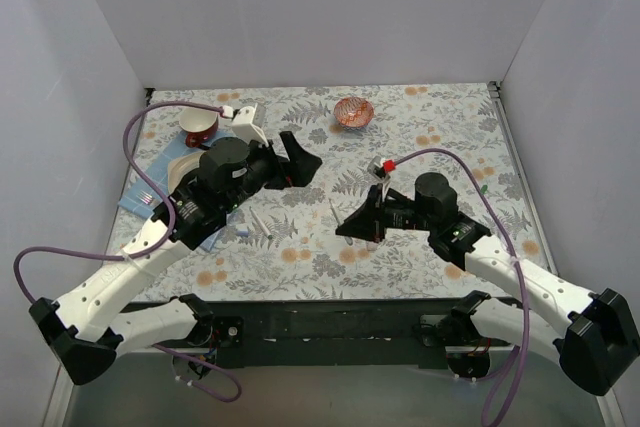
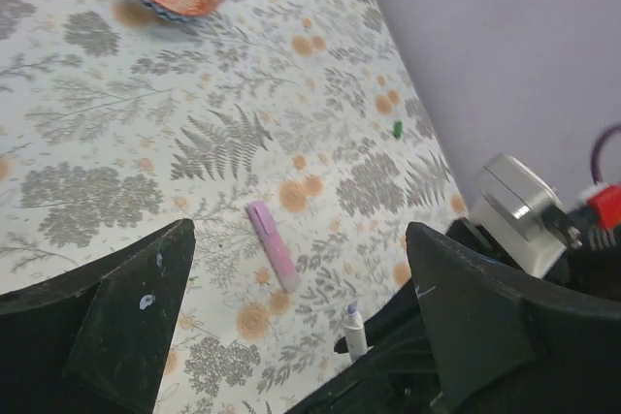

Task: Insert the pens into the pen caps

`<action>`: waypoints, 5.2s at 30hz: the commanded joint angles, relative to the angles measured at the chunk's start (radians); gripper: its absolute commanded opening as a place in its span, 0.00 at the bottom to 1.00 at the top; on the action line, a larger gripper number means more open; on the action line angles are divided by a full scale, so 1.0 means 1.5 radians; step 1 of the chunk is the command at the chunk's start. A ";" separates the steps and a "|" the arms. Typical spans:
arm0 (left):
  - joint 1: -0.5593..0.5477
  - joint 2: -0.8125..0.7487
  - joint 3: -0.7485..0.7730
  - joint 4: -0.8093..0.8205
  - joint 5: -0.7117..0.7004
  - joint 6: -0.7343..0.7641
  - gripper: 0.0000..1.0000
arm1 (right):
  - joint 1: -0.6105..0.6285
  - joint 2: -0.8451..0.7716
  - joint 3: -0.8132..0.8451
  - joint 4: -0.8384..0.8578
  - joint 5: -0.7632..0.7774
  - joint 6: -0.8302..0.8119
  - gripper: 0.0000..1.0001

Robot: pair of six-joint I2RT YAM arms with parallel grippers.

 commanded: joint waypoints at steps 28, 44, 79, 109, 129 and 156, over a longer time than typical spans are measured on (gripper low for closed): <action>0.288 0.187 -0.102 -0.450 -0.131 -0.863 0.50 | -0.044 -0.125 -0.044 0.007 0.234 0.067 0.01; 0.324 0.267 -0.135 -0.387 -0.112 -0.887 0.49 | -0.045 -0.108 -0.061 0.036 0.219 0.082 0.01; 0.326 0.341 -0.208 -0.298 -0.103 -0.878 0.03 | -0.045 -0.116 -0.065 0.039 0.210 0.082 0.01; 0.196 0.009 -0.277 0.269 0.120 -0.361 0.00 | 0.058 0.256 -0.082 0.485 0.041 0.246 0.01; 0.170 -0.030 -0.367 0.420 0.220 -0.335 0.00 | 0.059 0.283 -0.058 0.491 0.080 0.260 0.01; 0.162 -0.046 -0.427 0.479 0.261 -0.329 0.00 | 0.058 0.266 -0.064 0.471 0.091 0.254 0.01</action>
